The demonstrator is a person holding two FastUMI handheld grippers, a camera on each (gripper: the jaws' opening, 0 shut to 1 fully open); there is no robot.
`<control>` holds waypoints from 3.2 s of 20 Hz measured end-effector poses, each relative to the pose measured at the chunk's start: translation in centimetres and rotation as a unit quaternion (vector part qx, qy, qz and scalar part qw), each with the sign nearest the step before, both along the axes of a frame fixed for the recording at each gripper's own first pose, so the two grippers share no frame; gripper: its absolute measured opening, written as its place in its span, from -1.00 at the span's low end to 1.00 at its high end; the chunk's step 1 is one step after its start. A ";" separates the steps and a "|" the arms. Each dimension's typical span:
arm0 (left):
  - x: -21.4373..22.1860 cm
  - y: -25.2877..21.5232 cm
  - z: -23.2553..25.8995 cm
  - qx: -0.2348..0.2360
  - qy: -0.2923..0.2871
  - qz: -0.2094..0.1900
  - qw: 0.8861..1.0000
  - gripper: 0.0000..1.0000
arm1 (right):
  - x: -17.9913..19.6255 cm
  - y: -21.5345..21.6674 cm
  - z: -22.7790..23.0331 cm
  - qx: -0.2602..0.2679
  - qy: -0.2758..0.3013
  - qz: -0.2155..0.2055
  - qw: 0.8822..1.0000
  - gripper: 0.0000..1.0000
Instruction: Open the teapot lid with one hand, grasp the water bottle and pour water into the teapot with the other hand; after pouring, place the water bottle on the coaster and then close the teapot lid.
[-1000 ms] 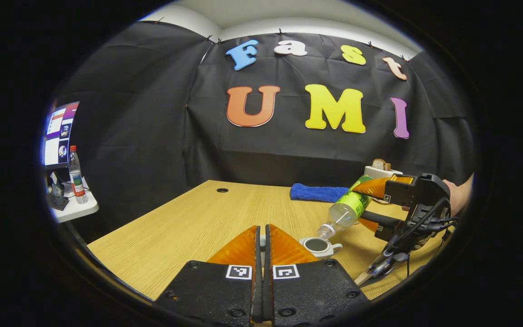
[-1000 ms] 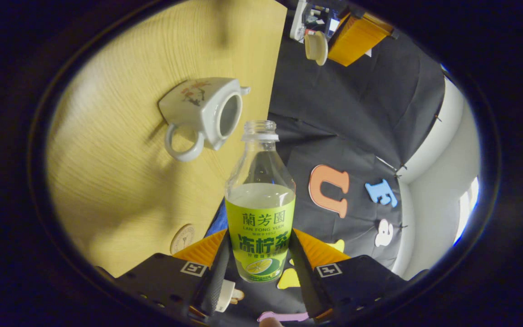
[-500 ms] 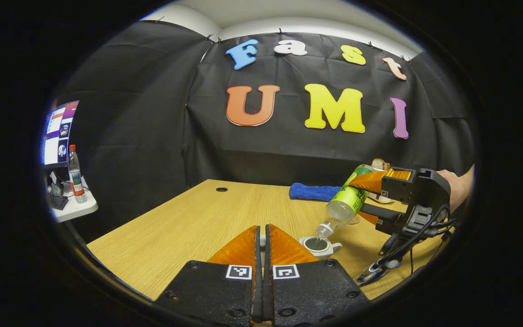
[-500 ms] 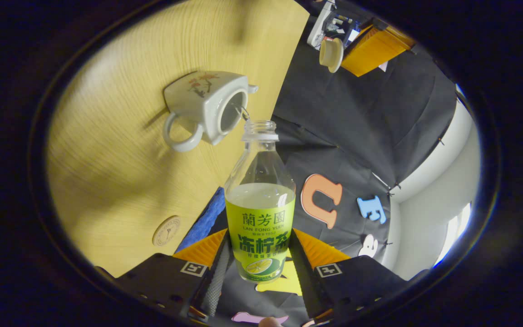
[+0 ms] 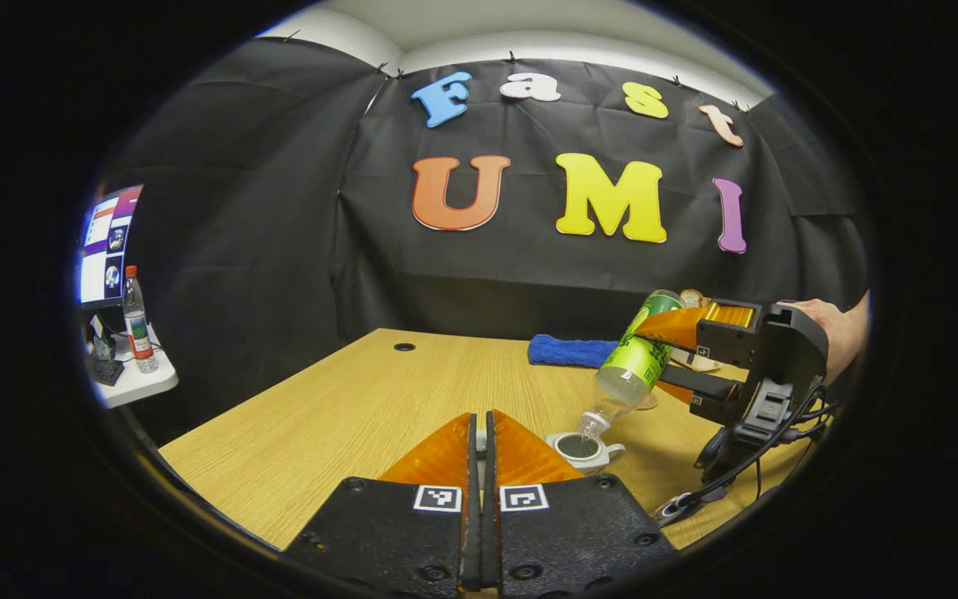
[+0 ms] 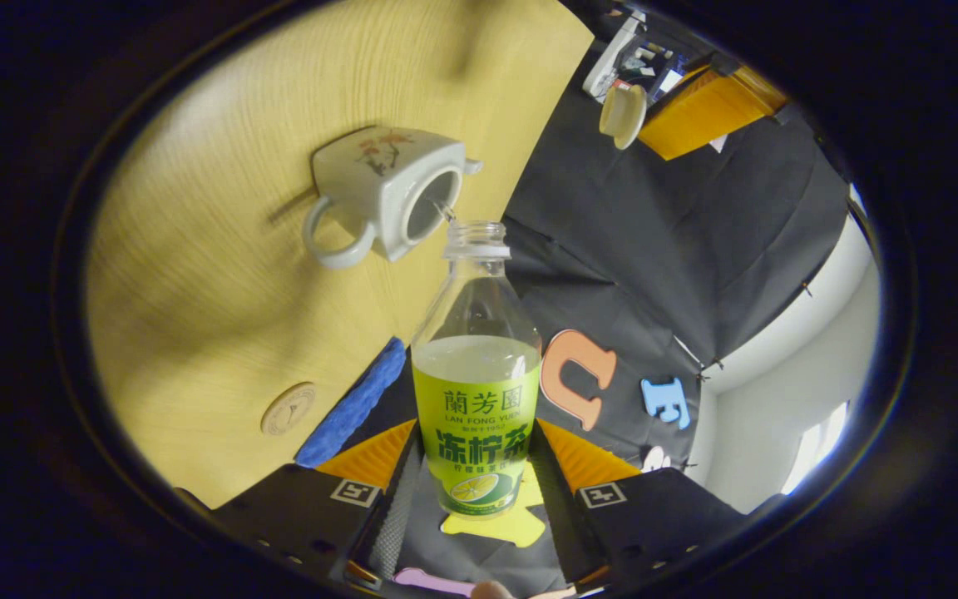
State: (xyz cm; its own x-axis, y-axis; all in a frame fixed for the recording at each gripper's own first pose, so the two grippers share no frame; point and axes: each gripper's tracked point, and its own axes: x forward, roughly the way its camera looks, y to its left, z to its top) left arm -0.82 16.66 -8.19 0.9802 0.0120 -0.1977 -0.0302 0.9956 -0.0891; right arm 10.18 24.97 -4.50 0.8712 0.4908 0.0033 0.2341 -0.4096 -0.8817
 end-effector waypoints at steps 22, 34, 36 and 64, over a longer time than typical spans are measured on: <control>0.0 0.3 -0.1 0.001 0.004 0.003 1.000 -0.94 | -0.5 0.5 -0.3 -0.020 -0.017 0.001 1.000 0.43; -0.1 0.7 -0.2 0.000 0.004 0.008 1.000 -0.94 | -0.4 0.4 -0.2 0.001 -0.008 0.000 1.000 0.45; -0.1 0.8 -0.2 0.000 0.004 0.009 1.000 -0.95 | -0.2 0.1 -0.4 0.022 0.011 -0.007 1.000 0.45; -0.2 -1.3 1.4 0.005 -0.016 -0.012 1.000 -0.95 | 1.0 -6.4 4.3 0.736 0.428 -0.078 0.518 0.45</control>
State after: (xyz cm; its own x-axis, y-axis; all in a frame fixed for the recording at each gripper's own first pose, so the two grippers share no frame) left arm -0.99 15.31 -6.75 0.9861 -0.0099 -0.1656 -0.0033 0.9968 -0.0793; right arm 11.22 18.55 -0.20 0.8915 0.4289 -0.1461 -0.4360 0.8997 -0.0190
